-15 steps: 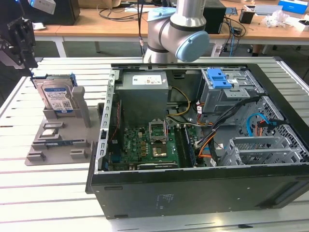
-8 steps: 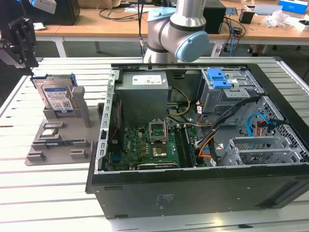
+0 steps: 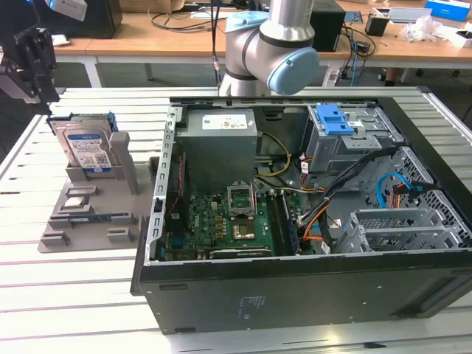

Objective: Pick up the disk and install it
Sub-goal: 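Pick up the disk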

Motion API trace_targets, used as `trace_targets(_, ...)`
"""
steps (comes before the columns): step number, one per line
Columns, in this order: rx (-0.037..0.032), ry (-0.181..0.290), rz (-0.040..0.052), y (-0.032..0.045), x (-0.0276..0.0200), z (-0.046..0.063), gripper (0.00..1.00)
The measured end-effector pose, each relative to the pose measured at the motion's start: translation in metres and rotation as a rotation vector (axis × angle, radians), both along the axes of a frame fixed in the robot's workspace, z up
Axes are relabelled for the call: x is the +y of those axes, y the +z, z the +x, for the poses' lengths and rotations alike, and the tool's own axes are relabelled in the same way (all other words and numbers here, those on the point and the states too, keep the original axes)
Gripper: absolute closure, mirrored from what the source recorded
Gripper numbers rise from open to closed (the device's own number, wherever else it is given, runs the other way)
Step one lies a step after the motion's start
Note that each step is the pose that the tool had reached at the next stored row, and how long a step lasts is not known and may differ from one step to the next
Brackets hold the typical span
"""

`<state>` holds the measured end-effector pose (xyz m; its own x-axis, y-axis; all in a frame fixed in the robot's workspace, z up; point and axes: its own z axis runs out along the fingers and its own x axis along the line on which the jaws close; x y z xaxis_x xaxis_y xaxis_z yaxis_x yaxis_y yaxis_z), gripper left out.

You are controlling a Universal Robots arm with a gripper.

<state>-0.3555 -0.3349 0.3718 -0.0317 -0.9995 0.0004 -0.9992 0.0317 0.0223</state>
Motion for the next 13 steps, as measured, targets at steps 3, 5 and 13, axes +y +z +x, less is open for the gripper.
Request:
trace_targets(3,-0.0001,0.000,0.0000,-0.0005,0.0010,0.000,0.58)
trace_targets(5,-0.0001,0.000,0.0001,-0.0010,0.0023,0.000,0.58)
trace_targets(13,0.0000,0.000,0.0000,-0.0024,0.0109,0.000,0.58)
